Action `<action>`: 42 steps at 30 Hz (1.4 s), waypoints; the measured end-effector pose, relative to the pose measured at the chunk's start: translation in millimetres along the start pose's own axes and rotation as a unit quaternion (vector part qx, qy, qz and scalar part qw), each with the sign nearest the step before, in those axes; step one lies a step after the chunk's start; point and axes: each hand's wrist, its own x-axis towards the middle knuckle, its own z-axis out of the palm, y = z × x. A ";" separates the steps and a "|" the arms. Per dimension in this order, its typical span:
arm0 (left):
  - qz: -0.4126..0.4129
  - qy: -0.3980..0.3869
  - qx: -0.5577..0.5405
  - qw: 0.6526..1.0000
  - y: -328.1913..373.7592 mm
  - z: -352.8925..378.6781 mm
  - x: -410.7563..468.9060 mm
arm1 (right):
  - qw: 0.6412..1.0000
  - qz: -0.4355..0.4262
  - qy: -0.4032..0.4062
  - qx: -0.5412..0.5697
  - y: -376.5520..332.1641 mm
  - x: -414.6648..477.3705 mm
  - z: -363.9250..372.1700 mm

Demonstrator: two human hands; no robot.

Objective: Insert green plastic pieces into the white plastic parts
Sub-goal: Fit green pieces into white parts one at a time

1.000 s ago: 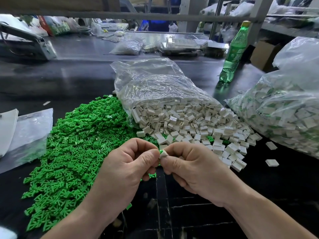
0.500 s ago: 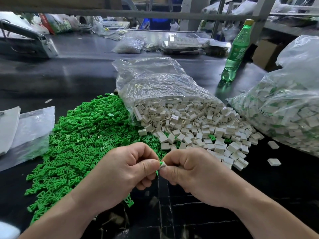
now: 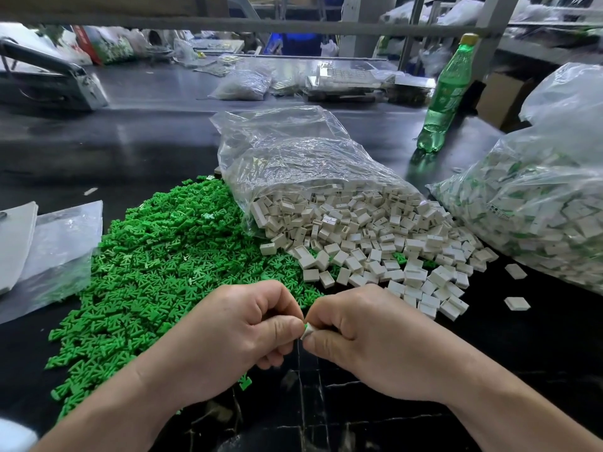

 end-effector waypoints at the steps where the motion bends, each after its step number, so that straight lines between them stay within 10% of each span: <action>1: -0.001 -0.004 0.005 1.000 0.3 0.3 -0.2 | 1.000 0.001 -0.004 -0.005 -1.0 -0.4 -0.6; 13: 0.049 0.029 -0.066 0.996 0.1 3.7 2.3 | 0.997 0.000 0.041 0.069 1.1 -1.9 -0.9; 19: 0.076 0.127 -0.268 0.952 -0.9 17.8 6.1 | 0.881 0.030 0.104 0.461 -3.3 2.0 2.4; 28: 0.087 0.177 -0.343 0.918 4.1 35.9 3.7 | 0.833 0.043 0.136 0.534 -19.1 5.0 11.9; 37: 0.098 0.250 -0.161 0.950 -6.0 18.4 9.4 | 0.896 0.035 0.087 0.435 -20.2 3.8 10.6; 42: 0.044 0.077 -0.428 0.900 5.0 28.7 7.8 | 0.938 0.006 0.045 0.344 -33.3 5.4 29.2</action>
